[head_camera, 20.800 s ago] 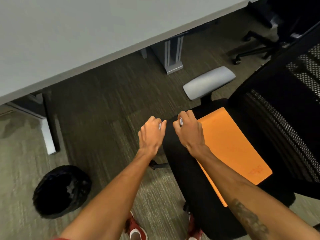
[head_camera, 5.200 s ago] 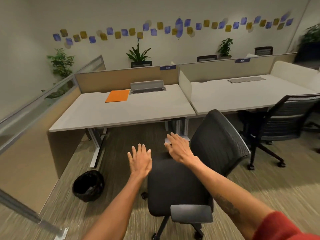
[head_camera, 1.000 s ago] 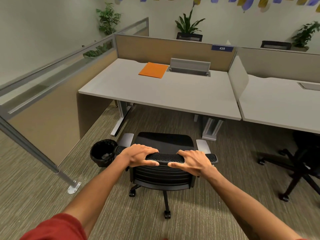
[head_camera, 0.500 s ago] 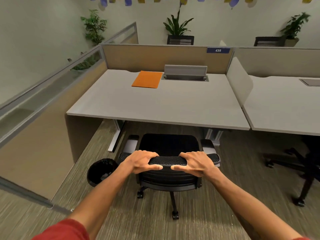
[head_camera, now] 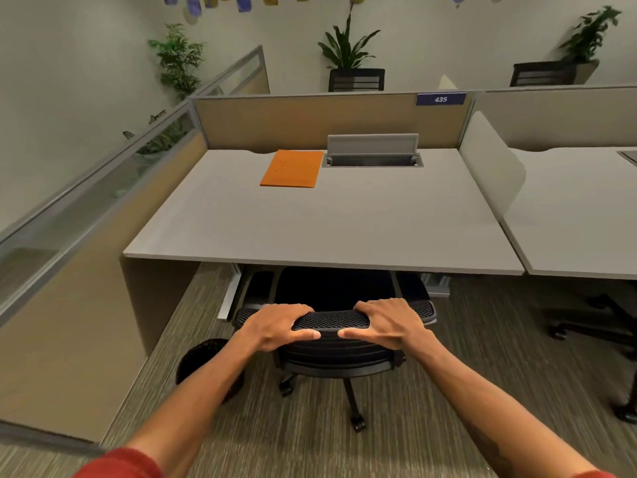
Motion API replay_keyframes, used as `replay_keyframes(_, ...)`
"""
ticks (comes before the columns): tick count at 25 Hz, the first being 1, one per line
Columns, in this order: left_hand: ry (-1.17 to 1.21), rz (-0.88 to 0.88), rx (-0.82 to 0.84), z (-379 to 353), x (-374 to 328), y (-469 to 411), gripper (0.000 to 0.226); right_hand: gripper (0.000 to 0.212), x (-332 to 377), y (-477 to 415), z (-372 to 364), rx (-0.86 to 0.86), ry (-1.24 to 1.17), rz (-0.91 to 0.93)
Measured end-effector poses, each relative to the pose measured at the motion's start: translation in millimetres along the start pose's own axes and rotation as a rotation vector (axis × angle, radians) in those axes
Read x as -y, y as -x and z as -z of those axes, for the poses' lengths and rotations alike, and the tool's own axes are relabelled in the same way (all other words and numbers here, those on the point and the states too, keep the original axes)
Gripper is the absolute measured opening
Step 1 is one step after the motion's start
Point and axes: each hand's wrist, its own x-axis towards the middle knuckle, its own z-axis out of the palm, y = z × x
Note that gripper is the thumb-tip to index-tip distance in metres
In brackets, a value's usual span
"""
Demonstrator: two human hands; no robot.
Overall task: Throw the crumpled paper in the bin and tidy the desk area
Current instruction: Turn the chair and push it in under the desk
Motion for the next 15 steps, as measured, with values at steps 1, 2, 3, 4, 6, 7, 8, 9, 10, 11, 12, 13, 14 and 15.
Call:
replay_keyframes(1, -0.013, 0.0, -0.016, 2.4, 7.9, -3.5, 0.07, 0.086, 1.0, -9.1, -0.3, 0.001, -0.007, -0.006)
replay_keyframes(2, -0.025, -0.004, -0.037, 3.7, 15.1, -6.5, 0.069, 0.086, 2.1, -17.3, -0.4, 0.004, -0.012, -0.015)
replay_keyframes(3, -0.04, -0.01, -0.06, 5.1, 22.5, -9.0, 0.069, 0.087, 3.5, -25.6, -1.0, 0.012, -0.015, -0.024)
replay_keyframes(4, -0.054, -0.016, -0.081, 6.4, 30.2, -11.3, 0.069, 0.088, 5.4, -34.0, -2.8, 0.023, -0.015, -0.032)
replay_keyframes(6, -0.069, -0.023, -0.104, 9.0, 45.7, -16.6, 0.069, 0.091, 9.4, -48.5, -6.4, 0.033, -0.018, -0.053)
replay_keyframes(7, -0.075, -0.026, -0.104, 10.8, 53.4, -19.5, 0.069, 0.092, 11.5, -54.5, -8.4, 0.032, -0.02, -0.066)
replay_keyframes(8, -0.085, -0.03, -0.098, 12.7, 61.2, -22.5, 0.07, 0.093, 14.1, -60.0, -8.9, 0.03, -0.022, -0.081)
replay_keyframes(9, -0.097, -0.035, -0.09, 15.1, 69.3, -25.8, 0.072, 0.093, 16.7, -66.0, -9.5, 0.03, -0.019, -0.096)
replay_keyframes(10, -0.106, -0.042, -0.082, 17.5, 76.9, -29.0, 0.073, 0.094, 19.2, -71.7, -9.3, 0.03, -0.013, -0.108)
replay_keyframes(11, -0.112, -0.048, -0.076, 20.1, 85.7, -32.3, 0.075, 0.094, 22.9, -78.3, -9.2, 0.032, -0.007, -0.122)
replay_keyframes(12, -0.114, -0.056, -0.073, 23.0, 93.4, -35.0, 0.075, 0.095, 26.5, -84.4, -8.5, 0.036, -0.004, -0.137)
replay_keyframes(13, -0.115, -0.064, -0.07, 26.5, 100.7, -38.1, 0.075, 0.096, 29.7, -90.8, -7.8, 0.041, -0.004, -0.153)
replay_keyframes(14, -0.111, -0.074, -0.066, 30.1, 108.4, -41.2, 0.075, 0.097, 33.2, -97.3, -7.1, 0.05, -0.011, -0.168)
replay_keyframes(15, -0.103, -0.084, -0.063, 33.2, 115.8, -44.0, 0.075, 0.098, 36.3, -103.7, -6.2, 0.064, -0.02, -0.179)
